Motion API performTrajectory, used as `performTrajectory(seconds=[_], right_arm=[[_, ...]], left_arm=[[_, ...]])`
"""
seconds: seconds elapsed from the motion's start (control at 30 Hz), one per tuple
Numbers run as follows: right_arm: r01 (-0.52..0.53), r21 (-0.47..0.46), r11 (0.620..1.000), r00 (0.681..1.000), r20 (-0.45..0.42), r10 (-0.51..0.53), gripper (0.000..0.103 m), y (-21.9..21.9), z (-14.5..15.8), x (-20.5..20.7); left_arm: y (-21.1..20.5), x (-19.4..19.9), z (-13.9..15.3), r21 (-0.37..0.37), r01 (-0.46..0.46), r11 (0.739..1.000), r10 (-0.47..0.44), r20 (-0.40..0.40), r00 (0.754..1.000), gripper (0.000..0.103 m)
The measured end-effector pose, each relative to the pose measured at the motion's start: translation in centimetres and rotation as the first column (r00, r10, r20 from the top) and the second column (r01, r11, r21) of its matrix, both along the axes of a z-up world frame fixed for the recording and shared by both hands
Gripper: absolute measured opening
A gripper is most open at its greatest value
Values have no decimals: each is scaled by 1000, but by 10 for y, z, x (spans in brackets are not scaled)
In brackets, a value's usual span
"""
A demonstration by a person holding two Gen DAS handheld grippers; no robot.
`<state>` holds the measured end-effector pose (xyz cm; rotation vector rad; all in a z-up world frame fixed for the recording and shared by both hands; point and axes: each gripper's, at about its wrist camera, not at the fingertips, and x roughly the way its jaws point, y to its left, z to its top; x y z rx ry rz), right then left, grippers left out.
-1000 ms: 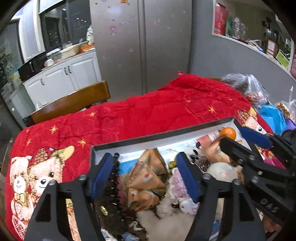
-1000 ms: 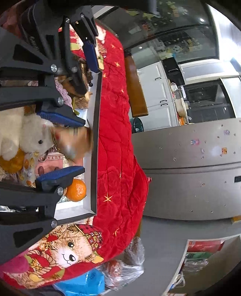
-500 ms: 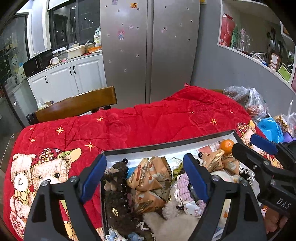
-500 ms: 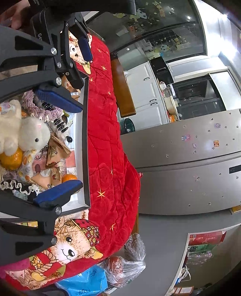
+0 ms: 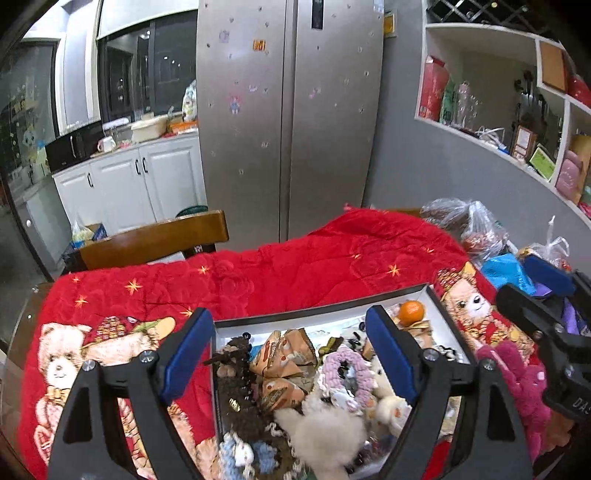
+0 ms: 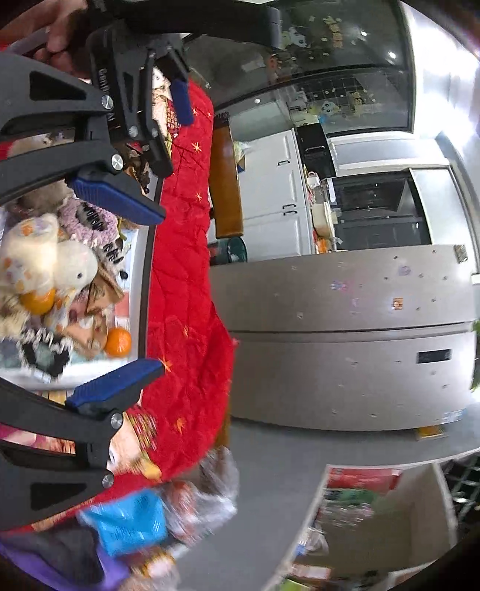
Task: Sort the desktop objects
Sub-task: 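Withdraw both open tools from the box toward the remaining items on the quilt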
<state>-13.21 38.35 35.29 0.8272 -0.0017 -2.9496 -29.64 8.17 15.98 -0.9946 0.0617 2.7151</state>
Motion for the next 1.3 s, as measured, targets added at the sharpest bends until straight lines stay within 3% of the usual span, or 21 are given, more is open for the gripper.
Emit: performTrajectory(seconds=[0.17, 0.43, 0.67, 0.77, 0.9, 1.07, 1.17, 1.3], right_arm=[[75, 105, 992, 994, -87, -66, 77, 3, 31, 53], [137, 71, 988, 980, -154, -125, 81, 31, 50, 129], [116, 3, 993, 985, -132, -115, 81, 41, 19, 162], [61, -11, 998, 990, -123, -62, 82, 39, -4, 170], [38, -56, 998, 998, -46, -41, 82, 43, -32, 161], [63, -116, 991, 998, -9, -64, 82, 60, -45, 154], [89, -112, 990, 996, 14, -88, 82, 67, -52, 153], [86, -174, 981, 996, 46, -79, 82, 78, -61, 153]], left_arm=[[-6, 45, 22, 37, 51, 998, -51, -16, 999, 94], [-14, 124, 29, 30, 3, 1000, -3, -13, 1000, 94], [-5, 195, 5, -9, -10, 1000, 10, -40, 999, 94], [-2, 212, -13, 14, -20, 1000, 21, -62, 998, 97], [5, 208, -48, 114, 69, 991, -73, 36, 997, 97], [18, 208, -69, 72, 82, 994, -87, 66, 994, 97], [23, 209, -73, 79, 108, 991, -114, 69, 991, 97], [29, 207, -81, 74, 119, 990, -125, 83, 989, 97]])
